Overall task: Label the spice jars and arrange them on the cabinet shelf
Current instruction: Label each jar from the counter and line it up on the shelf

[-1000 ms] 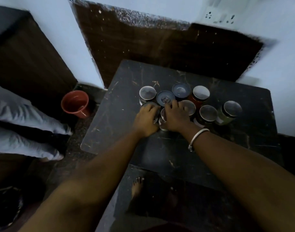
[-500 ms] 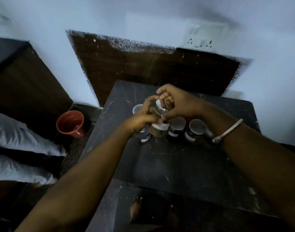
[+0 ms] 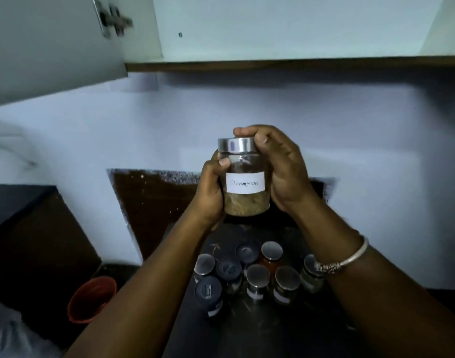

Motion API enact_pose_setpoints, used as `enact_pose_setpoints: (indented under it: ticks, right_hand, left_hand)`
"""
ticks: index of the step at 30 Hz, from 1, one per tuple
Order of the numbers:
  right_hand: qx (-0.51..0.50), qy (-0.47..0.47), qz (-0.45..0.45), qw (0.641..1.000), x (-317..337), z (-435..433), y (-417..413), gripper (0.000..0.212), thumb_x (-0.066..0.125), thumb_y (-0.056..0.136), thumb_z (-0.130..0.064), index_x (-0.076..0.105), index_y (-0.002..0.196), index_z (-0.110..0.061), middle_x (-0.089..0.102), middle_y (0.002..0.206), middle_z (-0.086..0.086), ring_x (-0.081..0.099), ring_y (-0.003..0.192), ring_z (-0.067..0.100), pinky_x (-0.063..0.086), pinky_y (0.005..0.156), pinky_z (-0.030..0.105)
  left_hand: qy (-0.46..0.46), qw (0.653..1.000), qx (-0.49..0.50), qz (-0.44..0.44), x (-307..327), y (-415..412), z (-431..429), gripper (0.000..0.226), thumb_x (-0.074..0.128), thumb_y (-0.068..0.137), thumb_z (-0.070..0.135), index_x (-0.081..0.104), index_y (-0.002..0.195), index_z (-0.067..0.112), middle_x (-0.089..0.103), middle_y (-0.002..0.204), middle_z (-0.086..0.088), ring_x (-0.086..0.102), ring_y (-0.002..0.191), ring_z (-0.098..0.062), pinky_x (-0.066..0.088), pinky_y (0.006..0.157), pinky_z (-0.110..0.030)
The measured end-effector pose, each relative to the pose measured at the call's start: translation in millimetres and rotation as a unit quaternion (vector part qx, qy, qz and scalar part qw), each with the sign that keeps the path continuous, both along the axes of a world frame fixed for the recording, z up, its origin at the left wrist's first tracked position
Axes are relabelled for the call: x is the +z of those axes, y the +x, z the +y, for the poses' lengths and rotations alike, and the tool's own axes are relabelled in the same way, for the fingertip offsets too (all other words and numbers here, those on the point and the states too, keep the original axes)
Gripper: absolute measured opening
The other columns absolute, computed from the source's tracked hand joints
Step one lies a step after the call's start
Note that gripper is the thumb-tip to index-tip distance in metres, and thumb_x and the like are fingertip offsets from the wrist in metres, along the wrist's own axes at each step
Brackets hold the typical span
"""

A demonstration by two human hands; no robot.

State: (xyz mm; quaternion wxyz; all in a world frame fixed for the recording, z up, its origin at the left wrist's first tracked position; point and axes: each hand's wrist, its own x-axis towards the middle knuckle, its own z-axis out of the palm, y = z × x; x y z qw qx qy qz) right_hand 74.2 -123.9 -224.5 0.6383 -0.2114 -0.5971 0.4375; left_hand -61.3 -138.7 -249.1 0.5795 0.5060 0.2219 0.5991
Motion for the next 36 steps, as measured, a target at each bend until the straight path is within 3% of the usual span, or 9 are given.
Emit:
enact_pose_setpoints:
  ticks: [8,11,14,17,20,23,26,31,36]
  right_hand:
    - [-0.037,0.003,-0.002,0.999,11,-7,4,0.028,0.054,0.097,-0.022,0.068,0.111,-0.002,0.066,0.128,0.027,0.062,0.116,0.049,0.057,0.091,0.045]
    - [-0.050,0.031,-0.030,0.998,20,-6,1,0.028,0.051,0.098,-0.021,0.066,0.112,-0.001,0.067,0.124,0.025,0.067,0.105,0.036,0.056,0.086,0.037]
    - [-0.071,0.070,-0.085,0.991,36,-2,-5,0.021,0.062,0.092,-0.031,0.066,0.109,-0.019,0.070,0.113,0.001,0.067,0.099,0.016,0.055,0.085,0.033]
    - [-0.070,0.105,-0.129,0.984,76,8,-10,0.031,0.070,0.081,-0.048,0.069,0.109,-0.034,0.073,0.108,-0.011,0.070,0.099,0.009,0.058,0.083,0.029]
    - [-0.054,0.151,-0.134,0.978,142,32,-21,0.027,0.076,0.082,-0.039,0.073,0.108,-0.032,0.076,0.104,-0.011,0.070,0.097,0.004,0.058,0.079,0.022]
    - [-0.075,0.170,-0.138,0.973,213,78,-40,0.022,0.077,0.090,-0.027,0.074,0.111,-0.019,0.074,0.101,-0.008,0.068,0.087,-0.003,0.055,0.068,0.015]
    - [-0.111,0.148,-0.155,0.971,269,142,-63,0.033,0.078,0.090,-0.031,0.070,0.110,-0.007,0.067,0.094,-0.003,0.063,0.082,0.008,0.055,0.060,0.024]
    - [-0.130,0.068,-0.236,0.961,283,257,-111,0.028,0.075,0.091,-0.032,0.058,0.103,-0.013,0.061,0.101,0.006,0.061,0.095,0.026,0.058,0.085,0.049]
    - [-0.145,0.032,-0.324,0.934,250,355,-155,0.029,0.070,0.095,-0.032,0.056,0.106,-0.009,0.056,0.095,0.005,0.056,0.092,0.024,0.047,0.073,0.035]
  left_hand:
    - [-0.008,1.000,0.008,0.011,12,7,-2,0.079,0.056,0.071,0.049,0.051,0.132,-0.002,0.068,0.103,-0.020,0.068,0.090,-0.030,0.054,0.080,-0.041]
    - [0.004,1.000,0.013,0.014,19,6,1,0.079,0.056,0.072,0.048,0.050,0.130,-0.006,0.067,0.106,-0.026,0.067,0.094,-0.035,0.054,0.081,-0.043]
    - [0.041,0.998,0.037,0.001,32,-2,8,0.079,0.056,0.078,0.045,0.045,0.136,-0.007,0.060,0.120,-0.040,0.061,0.105,-0.044,0.050,0.091,-0.054]
    - [0.082,0.992,0.092,0.003,65,-15,26,0.073,0.059,0.079,0.040,0.043,0.133,-0.007,0.059,0.123,-0.040,0.060,0.108,-0.048,0.049,0.094,-0.060]
    - [0.127,0.977,0.165,0.043,125,-34,54,0.066,0.058,0.084,0.036,0.044,0.130,-0.010,0.057,0.124,-0.042,0.059,0.113,-0.054,0.046,0.098,-0.070]
    - [0.146,0.961,0.216,0.092,202,-55,85,0.062,0.057,0.080,0.047,0.052,0.117,-0.002,0.062,0.114,-0.027,0.063,0.108,-0.041,0.051,0.094,-0.061]
    - [0.155,0.937,0.282,0.139,256,-77,134,0.037,0.052,0.087,0.043,0.061,0.107,0.013,0.067,0.107,-0.008,0.066,0.104,-0.029,0.054,0.087,-0.050]
    - [0.092,0.910,0.347,0.208,257,-112,230,0.020,0.049,0.101,0.026,0.061,0.110,0.013,0.067,0.119,-0.014,0.064,0.113,-0.034,0.052,0.103,-0.057]
    - [0.011,0.891,0.346,0.294,231,-132,306,0.034,0.042,0.103,0.012,0.064,0.123,-0.005,0.067,0.126,-0.026,0.062,0.120,-0.042,0.050,0.101,-0.048]
